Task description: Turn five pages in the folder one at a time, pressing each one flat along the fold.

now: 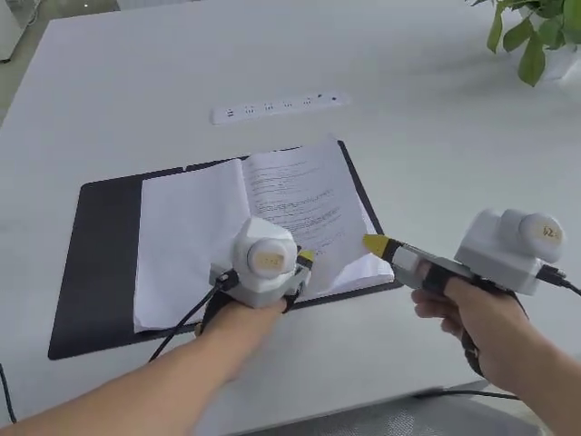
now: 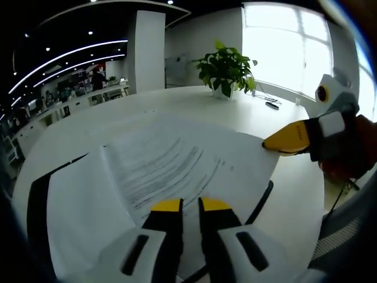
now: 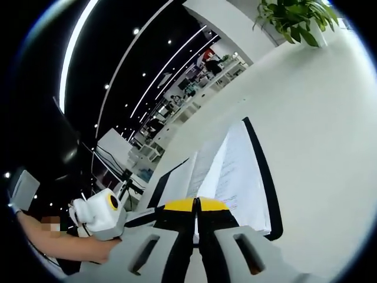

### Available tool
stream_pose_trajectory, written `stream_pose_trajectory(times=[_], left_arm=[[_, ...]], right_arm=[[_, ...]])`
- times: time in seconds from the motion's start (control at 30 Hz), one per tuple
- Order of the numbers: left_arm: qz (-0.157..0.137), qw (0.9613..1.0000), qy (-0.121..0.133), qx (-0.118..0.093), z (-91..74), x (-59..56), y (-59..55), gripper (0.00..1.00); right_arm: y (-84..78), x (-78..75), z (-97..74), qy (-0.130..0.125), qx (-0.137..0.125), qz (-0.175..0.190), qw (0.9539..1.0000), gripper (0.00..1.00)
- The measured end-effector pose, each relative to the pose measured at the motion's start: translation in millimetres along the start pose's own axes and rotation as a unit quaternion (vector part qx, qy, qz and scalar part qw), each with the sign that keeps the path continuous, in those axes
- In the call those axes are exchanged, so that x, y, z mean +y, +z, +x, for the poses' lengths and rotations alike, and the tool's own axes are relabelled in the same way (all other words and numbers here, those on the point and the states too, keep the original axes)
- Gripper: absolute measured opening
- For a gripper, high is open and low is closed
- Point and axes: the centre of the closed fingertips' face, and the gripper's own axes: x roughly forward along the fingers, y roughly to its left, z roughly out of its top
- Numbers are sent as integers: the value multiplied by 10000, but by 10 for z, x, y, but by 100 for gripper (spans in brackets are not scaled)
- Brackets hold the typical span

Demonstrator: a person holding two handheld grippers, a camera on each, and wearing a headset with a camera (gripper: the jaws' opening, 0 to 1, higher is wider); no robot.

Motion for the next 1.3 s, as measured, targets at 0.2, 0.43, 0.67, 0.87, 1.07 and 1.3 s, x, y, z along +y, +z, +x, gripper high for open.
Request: stream_pose_trajectory(times=[0.2,0.43,0.67,0.87,1.07,1.3], left_arm=[[-34,9999,103,-114,-227,130,73,12],[-178,9985,347,-386,-605,384,145,12],[-325,9956,663,-576,-1026,709,149,13],[-420,9923,937,-686,-1364,979,97,13],[-529,9887,1188,-745,-1640,1232,10,13],[-663,9844,1443,-755,-1920,1479,-126,13]], right_arm=[[-16,329,81,442,33,-102,9990,0],[-89,770,238,947,146,-281,9950,0],[-214,1159,454,1358,309,-439,9893,0],[-386,1477,681,1603,522,-574,9840,0],[-616,1670,900,1712,765,-660,9800,0],[-905,1780,1140,1707,1079,-725,9767,0]])
